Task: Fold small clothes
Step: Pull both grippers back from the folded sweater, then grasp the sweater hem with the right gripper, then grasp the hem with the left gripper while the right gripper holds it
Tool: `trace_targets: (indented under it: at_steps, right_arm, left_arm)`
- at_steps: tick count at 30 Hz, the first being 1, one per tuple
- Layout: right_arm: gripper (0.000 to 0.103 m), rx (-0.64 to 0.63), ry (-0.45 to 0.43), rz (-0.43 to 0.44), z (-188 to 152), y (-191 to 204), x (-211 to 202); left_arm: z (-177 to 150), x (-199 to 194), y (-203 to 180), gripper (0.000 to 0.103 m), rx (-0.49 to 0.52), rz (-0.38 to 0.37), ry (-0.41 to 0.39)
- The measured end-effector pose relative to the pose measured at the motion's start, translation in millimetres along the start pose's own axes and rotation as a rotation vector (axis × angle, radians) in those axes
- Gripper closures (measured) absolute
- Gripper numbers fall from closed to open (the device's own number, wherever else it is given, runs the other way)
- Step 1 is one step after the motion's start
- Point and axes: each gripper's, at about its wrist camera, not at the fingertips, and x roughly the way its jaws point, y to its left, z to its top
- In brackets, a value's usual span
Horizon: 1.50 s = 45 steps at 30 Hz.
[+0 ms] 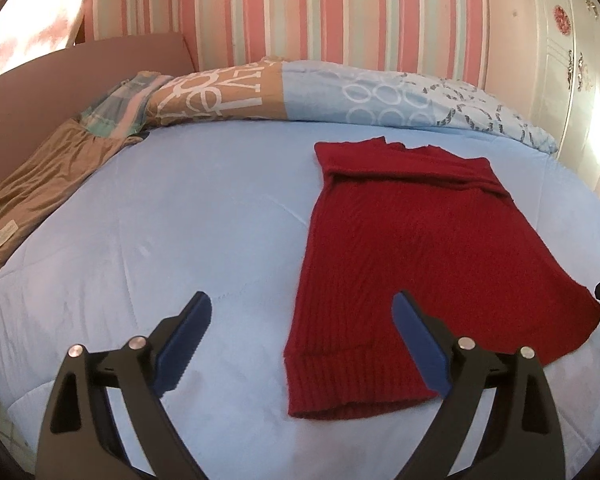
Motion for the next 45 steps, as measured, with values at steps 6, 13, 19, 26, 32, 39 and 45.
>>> trace_targets:
  at_steps: [6, 13, 19, 26, 32, 39, 45]
  right_arm:
    - [0.02, 0.027, 0.03, -0.002, -5.6, -12.5, 10.3]
    - [0.033, 0.044, 0.093, 0.017, -15.4, -18.4, 30.5]
    - [0.093, 0.05, 0.142, 0.07, -23.2, -15.4, 43.2]
    - [0.095, 0.063, 0.122, 0.096, -35.1, -24.0, 34.3]
    - [0.095, 0.072, 0.112, 0.108, -37.3, -24.8, 30.2]
    - [0.095, 0.087, 0.104, 0.115, -29.5, -21.9, 30.0]
    - [0.094, 0.091, 0.1, 0.118, -29.7, -20.9, 31.7]
  left_arm:
    - [-7.1, 7.1, 3.7, 0.011, 0.001, 0.003, 0.023]
    - [-11.0, 14.6, 8.6, 0.011, -0.009, 0.006, 0.031]
    - [-16.0, 19.8, 18.0, 0.011, -0.024, 0.008, 0.047]
    - [-27.9, 28.6, 31.8, 0.011, -0.052, -0.015, 0.085]
    - [-34.3, 49.7, 21.9, 0.011, -0.062, -0.092, 0.141]
    - [-45.4, 75.7, 16.5, 0.016, -0.098, -0.072, 0.234]
    - [-48.2, 75.3, 9.3, 0.071, -0.09, -0.135, 0.238]
